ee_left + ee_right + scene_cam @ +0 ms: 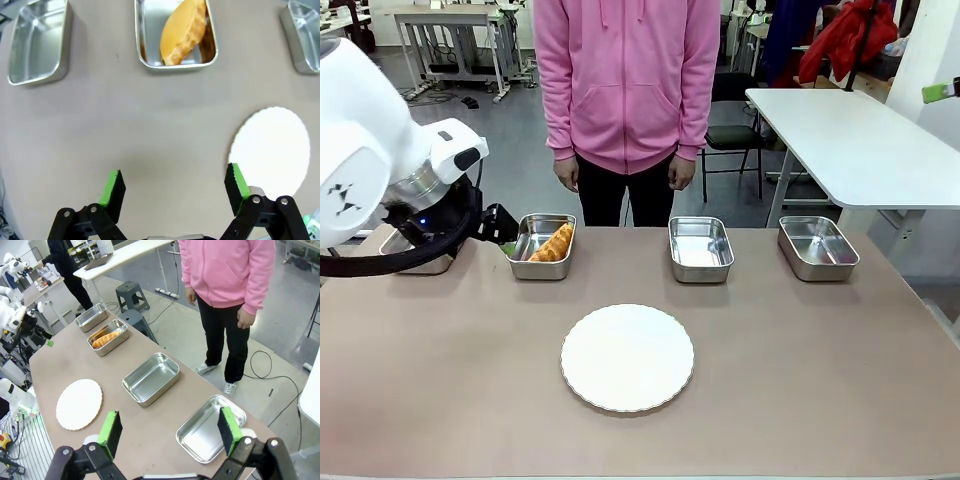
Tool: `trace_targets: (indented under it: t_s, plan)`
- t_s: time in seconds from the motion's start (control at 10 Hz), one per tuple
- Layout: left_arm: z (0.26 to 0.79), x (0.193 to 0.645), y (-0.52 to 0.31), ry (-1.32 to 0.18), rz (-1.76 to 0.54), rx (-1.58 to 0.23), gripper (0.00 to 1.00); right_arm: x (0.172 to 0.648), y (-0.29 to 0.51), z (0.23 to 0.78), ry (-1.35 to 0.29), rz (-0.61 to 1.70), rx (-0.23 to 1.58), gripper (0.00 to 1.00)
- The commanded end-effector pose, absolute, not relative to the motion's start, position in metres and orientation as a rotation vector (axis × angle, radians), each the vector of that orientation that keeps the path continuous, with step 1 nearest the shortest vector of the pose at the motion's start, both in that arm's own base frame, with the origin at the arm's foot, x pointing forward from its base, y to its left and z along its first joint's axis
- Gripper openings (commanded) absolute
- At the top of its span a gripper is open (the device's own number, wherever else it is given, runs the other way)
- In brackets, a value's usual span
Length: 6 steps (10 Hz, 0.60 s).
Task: Place the bread in the container.
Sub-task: Place the Butter Roll into the Airtight Container indicated by the human.
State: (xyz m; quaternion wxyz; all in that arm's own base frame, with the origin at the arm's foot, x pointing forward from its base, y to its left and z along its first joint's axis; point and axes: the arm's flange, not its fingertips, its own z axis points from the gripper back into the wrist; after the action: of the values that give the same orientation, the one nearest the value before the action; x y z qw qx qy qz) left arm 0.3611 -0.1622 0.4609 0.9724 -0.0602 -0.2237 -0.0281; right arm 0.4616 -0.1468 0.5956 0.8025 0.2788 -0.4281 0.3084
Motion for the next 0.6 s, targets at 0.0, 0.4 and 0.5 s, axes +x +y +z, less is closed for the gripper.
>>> trace_targets:
  t_s: [0.0, 0.4, 0.5]
  plan:
    - [0.451, 0.328, -0.159, -0.431, -0.065, -0.107, 1.00, 0.461, -0.145, 0.596, -0.928, 0.663, 0.602, 1.00]
    - [0.468, 0.350, -0.172, -0.432, -0.079, -0.106, 1.00, 0.461, -0.145, 0.596, -0.928, 0.663, 0.602, 1.00]
    - [0.468, 0.350, -0.172, -0.432, -0.079, -0.106, 1.00, 0.461, -0.145, 0.596, -0.928, 0.663, 0.602, 1.00]
